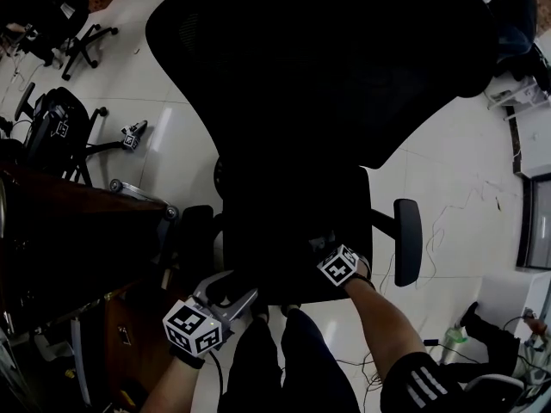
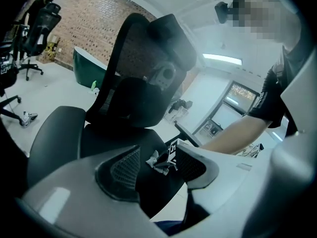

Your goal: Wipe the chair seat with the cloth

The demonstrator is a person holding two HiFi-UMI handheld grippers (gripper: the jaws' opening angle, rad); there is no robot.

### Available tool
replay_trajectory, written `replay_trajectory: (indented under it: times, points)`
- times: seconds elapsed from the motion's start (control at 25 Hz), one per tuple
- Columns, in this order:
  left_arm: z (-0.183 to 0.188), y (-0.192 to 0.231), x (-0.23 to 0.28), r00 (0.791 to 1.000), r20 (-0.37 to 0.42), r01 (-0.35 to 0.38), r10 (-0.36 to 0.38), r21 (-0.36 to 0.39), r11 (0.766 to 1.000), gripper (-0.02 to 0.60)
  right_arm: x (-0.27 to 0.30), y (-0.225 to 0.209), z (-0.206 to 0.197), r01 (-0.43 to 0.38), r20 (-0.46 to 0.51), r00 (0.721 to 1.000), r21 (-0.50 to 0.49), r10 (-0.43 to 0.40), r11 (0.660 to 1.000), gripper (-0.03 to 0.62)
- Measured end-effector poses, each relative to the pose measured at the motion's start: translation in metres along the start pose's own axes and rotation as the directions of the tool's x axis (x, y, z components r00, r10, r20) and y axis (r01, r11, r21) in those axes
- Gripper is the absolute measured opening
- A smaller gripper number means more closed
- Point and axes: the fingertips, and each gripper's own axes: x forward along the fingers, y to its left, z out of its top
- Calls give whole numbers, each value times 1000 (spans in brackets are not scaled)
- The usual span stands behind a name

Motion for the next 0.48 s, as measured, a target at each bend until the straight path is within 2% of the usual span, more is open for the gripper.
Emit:
replay_trajectory:
  times: [0.12,0.24,0.36,0.48]
  points:
    - [0,-2,0,1000,-8,3,-3,7,1000,242,-12,-21,-28,47,-42,998,89,-43,995,40]
    - [0,-2,-5,1000,-9,-1,1,11,1000,243,-15,-10,-11,39,3,999,106,-39,994,40]
    - [-3,1,-14,1000,-10,-11,11,14,1000,242,-21,40,41,-49,121,992,47,43,998,41]
    - [-7,6,-25,999,-14,-33,34,10,999,242,-12,116,91,-163,205,964,-39,168,986,40]
